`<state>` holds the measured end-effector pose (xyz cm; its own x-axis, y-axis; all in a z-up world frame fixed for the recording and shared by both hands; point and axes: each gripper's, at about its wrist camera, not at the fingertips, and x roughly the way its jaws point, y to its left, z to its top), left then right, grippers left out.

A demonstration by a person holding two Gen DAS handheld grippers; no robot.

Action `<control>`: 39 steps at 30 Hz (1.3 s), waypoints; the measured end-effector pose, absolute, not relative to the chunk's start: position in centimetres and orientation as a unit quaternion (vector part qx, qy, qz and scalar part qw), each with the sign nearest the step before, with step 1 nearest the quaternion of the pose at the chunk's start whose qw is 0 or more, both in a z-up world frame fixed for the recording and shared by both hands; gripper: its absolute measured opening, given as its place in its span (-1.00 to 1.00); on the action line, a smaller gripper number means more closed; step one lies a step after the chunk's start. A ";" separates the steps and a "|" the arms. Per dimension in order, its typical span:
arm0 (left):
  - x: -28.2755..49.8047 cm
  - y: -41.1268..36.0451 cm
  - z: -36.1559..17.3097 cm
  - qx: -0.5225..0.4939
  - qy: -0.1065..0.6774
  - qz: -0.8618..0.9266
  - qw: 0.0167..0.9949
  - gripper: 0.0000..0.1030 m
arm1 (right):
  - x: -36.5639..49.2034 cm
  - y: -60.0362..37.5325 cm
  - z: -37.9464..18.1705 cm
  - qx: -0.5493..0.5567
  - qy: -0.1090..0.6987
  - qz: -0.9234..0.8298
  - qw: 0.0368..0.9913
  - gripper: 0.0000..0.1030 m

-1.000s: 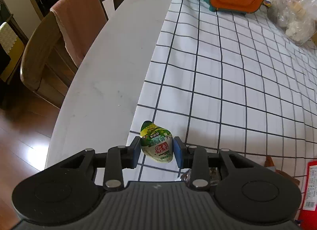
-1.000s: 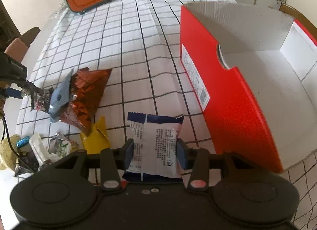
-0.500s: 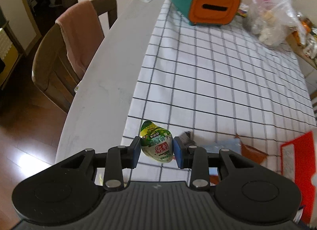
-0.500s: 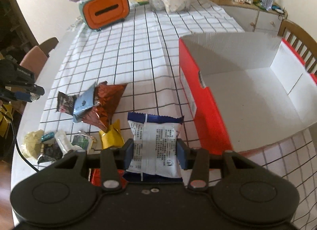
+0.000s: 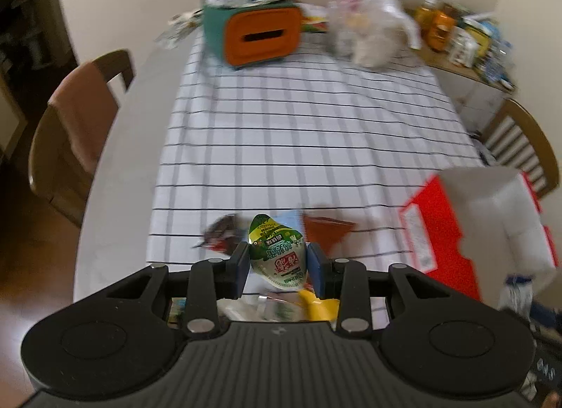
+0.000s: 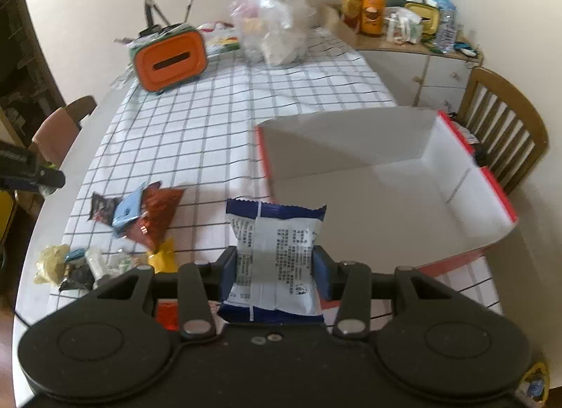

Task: Organize snacks
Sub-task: 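Carry both items into the red box and open both grippers to release them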

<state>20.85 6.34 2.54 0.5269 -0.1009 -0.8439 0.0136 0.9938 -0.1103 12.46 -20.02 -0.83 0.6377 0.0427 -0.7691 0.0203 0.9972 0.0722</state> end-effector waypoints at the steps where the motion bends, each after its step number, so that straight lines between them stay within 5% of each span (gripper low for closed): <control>1: 20.6 5.3 2.9 -0.039 0.484 -0.040 0.873 -0.33 | 12.5 -20.6 -0.7 0.036 0.424 0.003 0.905 -0.16; 21: 19.0 -16.1 2.8 0.016 0.490 -0.107 0.865 -0.33 | 16.7 -34.7 -2.0 0.006 0.429 0.011 0.903 -0.16; 39: 22.1 -24.4 -4.3 0.064 0.530 -0.084 0.841 -0.33 | 22.2 -37.4 -6.9 -0.049 0.475 0.092 0.874 -0.16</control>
